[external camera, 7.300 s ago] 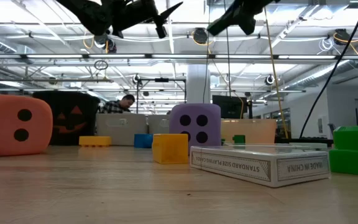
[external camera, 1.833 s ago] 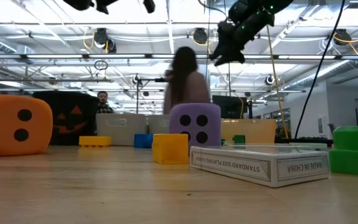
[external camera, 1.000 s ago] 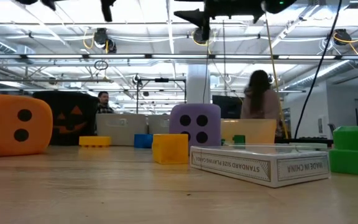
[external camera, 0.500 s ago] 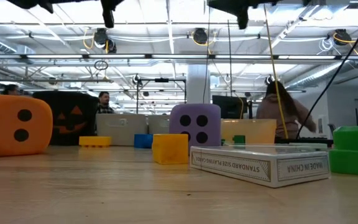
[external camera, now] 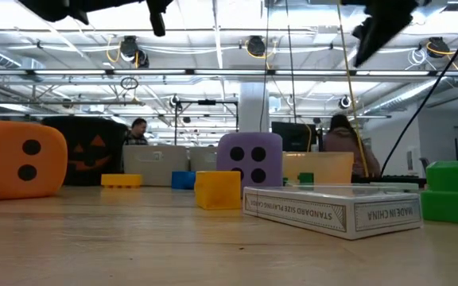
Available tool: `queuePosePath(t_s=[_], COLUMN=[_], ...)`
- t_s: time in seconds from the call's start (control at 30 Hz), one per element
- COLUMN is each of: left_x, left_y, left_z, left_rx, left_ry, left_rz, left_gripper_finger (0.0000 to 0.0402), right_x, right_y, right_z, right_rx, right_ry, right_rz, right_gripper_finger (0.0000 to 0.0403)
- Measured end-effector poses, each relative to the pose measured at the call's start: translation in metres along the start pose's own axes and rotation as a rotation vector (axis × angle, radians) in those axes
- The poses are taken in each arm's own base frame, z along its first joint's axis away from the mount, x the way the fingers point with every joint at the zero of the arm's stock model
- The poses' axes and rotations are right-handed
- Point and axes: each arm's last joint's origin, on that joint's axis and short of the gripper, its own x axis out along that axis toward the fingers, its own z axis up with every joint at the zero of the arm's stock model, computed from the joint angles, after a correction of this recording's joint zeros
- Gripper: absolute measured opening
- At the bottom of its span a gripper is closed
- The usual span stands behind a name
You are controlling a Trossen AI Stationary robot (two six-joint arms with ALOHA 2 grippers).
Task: Pick & Place Toys
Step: Put the light blue game piece into the orange bin
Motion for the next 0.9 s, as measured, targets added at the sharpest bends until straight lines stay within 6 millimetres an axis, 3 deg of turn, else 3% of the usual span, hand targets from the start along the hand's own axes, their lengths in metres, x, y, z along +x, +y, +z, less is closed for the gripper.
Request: queuePosePath(t_s=[0.27, 0.6, 0.9], left_x=[0.001, 0.001, 0.001], left_y=[0.0, 0.0, 0.0], left_z=[-0.001, -0.001, -0.001], left_rx=[-0.014, -0.028, -0.029], left_ry=[0.004, 0.004, 0.004], left_rz=[-0.001, -0.001, 0.0], left_gripper_finger=[0.017, 0.017, 0.017], right_x=[0.016, 0.069, 0.11], right_y=[-0.002, -0.013, -0.025], right_z=[-0.023, -0.059, -0.074], right_rx=[0.067, 0.137, 0.159], right_ry=[0.183, 0.318, 0.373], right_rz=[-0.056, -0.051, -0.043], right_gripper_finger=[0.0196, 0.0253, 0.026])
